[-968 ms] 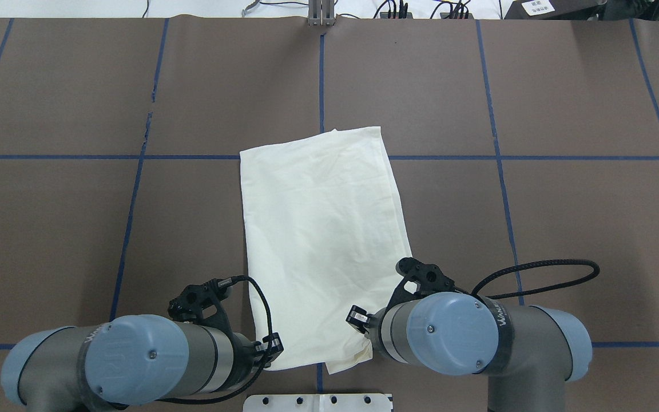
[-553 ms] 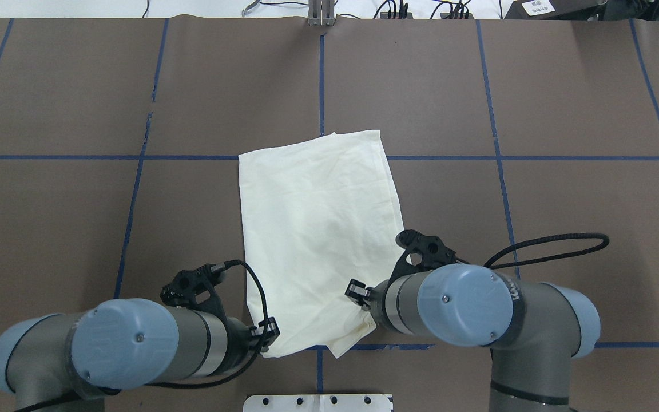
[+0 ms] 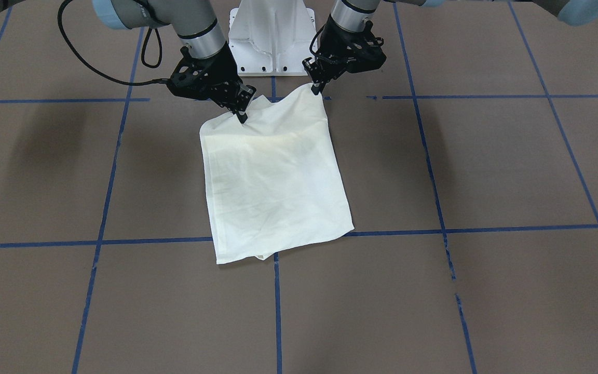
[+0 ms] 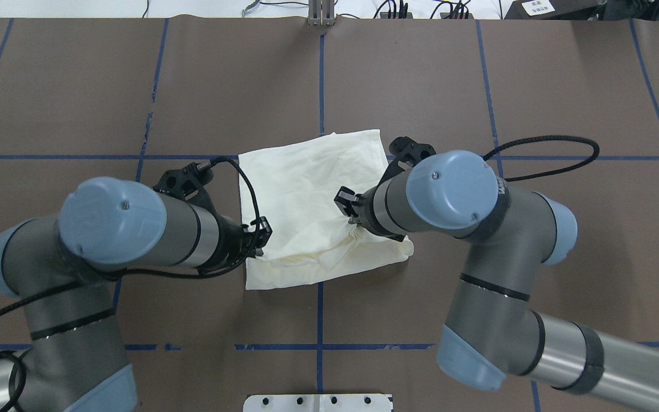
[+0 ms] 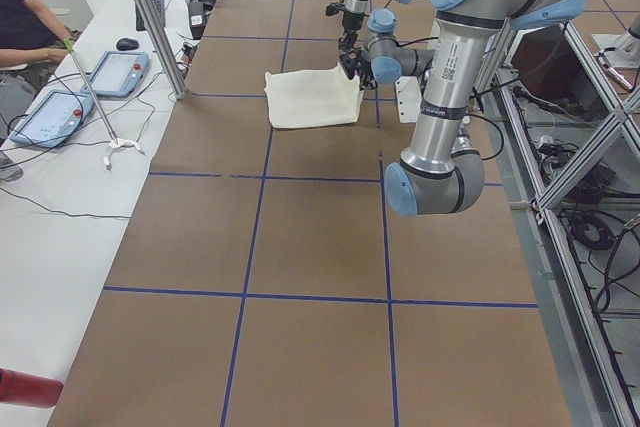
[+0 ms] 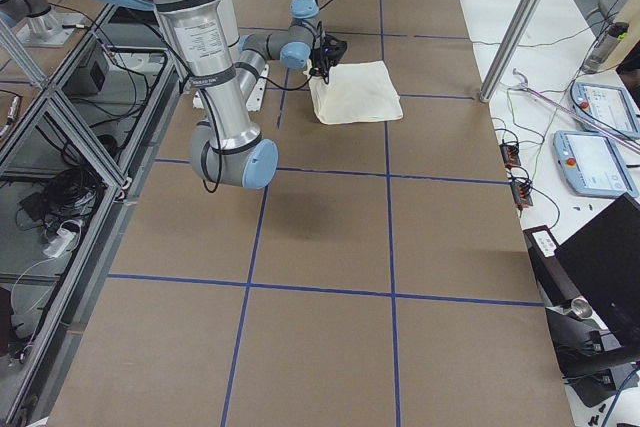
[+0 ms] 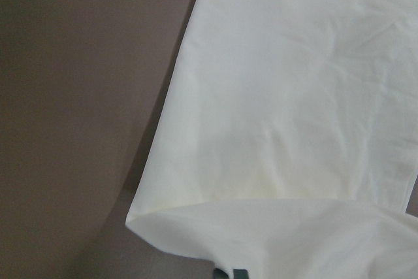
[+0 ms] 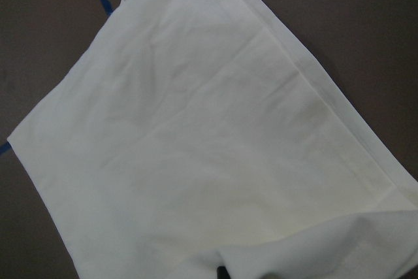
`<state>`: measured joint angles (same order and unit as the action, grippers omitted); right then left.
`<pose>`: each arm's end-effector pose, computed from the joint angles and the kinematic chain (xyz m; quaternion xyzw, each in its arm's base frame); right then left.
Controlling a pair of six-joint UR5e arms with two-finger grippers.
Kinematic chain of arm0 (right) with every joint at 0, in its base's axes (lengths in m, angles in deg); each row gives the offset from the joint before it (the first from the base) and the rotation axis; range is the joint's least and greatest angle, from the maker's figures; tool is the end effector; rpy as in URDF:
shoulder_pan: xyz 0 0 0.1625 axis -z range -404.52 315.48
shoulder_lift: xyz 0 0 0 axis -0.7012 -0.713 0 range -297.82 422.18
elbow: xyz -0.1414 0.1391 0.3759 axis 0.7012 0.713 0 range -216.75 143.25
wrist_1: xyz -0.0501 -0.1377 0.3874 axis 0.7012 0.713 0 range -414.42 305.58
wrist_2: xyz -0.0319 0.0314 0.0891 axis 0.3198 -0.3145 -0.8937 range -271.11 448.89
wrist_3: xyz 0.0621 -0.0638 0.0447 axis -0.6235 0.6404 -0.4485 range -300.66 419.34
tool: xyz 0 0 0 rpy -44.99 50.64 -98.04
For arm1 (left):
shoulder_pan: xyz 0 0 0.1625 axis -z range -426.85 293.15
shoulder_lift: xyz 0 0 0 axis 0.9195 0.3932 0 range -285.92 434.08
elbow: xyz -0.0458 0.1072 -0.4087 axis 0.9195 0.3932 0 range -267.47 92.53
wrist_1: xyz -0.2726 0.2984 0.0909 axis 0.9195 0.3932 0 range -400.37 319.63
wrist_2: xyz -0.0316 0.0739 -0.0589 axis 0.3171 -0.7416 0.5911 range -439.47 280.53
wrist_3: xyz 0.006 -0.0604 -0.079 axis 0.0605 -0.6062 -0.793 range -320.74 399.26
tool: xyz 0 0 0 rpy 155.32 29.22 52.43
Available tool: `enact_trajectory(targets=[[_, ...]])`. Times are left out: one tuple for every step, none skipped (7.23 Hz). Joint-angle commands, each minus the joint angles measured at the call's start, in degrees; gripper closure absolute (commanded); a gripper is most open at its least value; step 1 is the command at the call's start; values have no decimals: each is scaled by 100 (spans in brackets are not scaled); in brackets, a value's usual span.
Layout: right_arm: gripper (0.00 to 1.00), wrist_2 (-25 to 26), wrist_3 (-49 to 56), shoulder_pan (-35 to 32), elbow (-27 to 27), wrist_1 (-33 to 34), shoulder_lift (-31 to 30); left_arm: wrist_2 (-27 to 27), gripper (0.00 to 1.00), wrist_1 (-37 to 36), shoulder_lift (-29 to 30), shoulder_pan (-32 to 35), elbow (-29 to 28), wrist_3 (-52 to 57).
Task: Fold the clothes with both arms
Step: 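Lift the near edge with both grippers and fold it away from the robot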
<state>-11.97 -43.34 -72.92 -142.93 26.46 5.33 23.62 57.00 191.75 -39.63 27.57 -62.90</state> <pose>-0.4940 -0.3972 0.1871 -0.0153 -0.4928 0.2615 0.8298 0.4551 -0.3586 0.1888 -0.0326 0.5060 -0.2360 0.8290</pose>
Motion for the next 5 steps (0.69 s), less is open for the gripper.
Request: enact_trajectory(targets=[[100,-153,178,-403,1059,-90,690,114,100,71,387,616,-770,414],[100,-310,178,-543,1578,-299,919,114,100,220,623,810,-1278,512],[100,-433,187,-666,2036,-536,1122,114,100,439,747,925,-1622,521],[100,-495,196,-746,2371,-547,1307,114,100,624,862,1022,-1948,634],[100,-548,230,-825,2653,-556,1482,114,100,808,993,1092,-2273,662]])
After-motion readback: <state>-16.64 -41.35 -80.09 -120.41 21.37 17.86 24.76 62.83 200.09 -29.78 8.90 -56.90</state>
